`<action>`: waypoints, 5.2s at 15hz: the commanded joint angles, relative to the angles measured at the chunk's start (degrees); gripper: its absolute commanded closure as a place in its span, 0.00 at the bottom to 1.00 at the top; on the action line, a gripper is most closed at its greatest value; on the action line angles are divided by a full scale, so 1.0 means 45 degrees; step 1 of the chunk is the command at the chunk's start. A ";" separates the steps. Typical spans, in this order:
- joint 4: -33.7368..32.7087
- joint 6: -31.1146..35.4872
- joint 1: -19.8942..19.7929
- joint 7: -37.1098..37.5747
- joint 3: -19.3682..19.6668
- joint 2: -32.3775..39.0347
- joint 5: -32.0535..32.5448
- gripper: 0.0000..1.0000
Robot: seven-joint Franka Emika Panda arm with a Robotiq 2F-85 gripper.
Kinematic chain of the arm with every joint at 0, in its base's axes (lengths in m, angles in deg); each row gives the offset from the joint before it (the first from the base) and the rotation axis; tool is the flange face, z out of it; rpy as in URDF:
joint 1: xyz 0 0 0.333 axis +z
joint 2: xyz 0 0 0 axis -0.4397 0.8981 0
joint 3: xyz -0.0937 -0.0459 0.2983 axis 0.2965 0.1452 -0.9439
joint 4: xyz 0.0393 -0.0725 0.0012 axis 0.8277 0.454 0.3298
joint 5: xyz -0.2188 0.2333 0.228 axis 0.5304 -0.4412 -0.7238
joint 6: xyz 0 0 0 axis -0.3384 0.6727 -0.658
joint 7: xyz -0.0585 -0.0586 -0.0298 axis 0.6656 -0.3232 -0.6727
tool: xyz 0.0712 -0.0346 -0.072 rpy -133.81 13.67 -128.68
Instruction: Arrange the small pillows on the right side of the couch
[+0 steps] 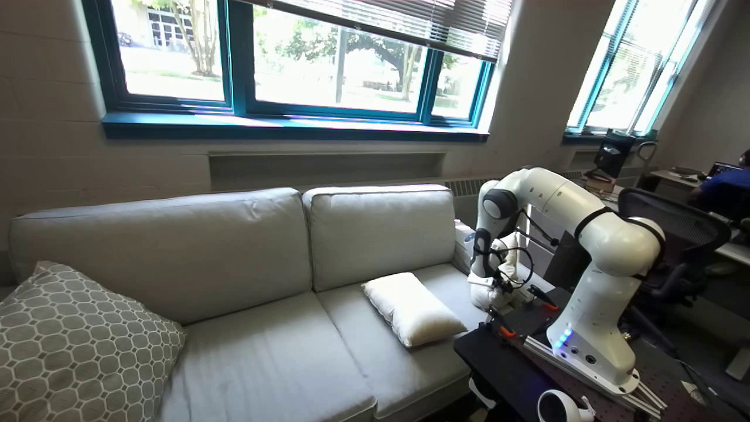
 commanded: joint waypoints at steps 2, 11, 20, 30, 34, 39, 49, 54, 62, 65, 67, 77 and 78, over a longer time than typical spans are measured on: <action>-0.0277 0.0027 -0.0158 0.0250 0.0187 -0.0278 -0.1161 0.95; 0.0098 0.0520 0.4981 0.3013 0.4181 -0.0588 -0.0603 0.94; -0.0028 0.0109 0.4956 0.2891 0.4495 0.0466 -0.0259 0.95; -0.0518 -0.0548 0.1055 -0.1882 0.0998 0.0374 -0.0432 0.66; -0.0635 -0.1074 0.1039 -0.2331 0.1116 -0.0212 -0.0540 0.45; -0.0416 -0.1287 0.1962 -0.1992 0.1478 -0.1432 -0.0236 0.08; -0.0958 -0.1842 0.3086 -0.1644 0.1689 -0.2584 0.0526 0.00; -0.0862 -0.1088 0.2896 -0.2007 0.0849 -0.3584 0.0240 0.00; -0.1596 -0.0238 0.3214 -0.1922 -0.0615 -0.4749 0.0447 0.00; -0.2300 -0.0738 0.3027 -0.2123 -0.1032 -0.4312 0.0517 0.00; -0.2638 -0.1203 0.2682 -0.2839 -0.1653 -0.4241 0.0505 0.00; -0.3336 -0.1592 0.3216 -0.4032 -0.2178 -0.3506 0.1481 0.00; -0.3785 -0.1806 0.3229 -0.4330 -0.2377 -0.3211 0.1594 0.00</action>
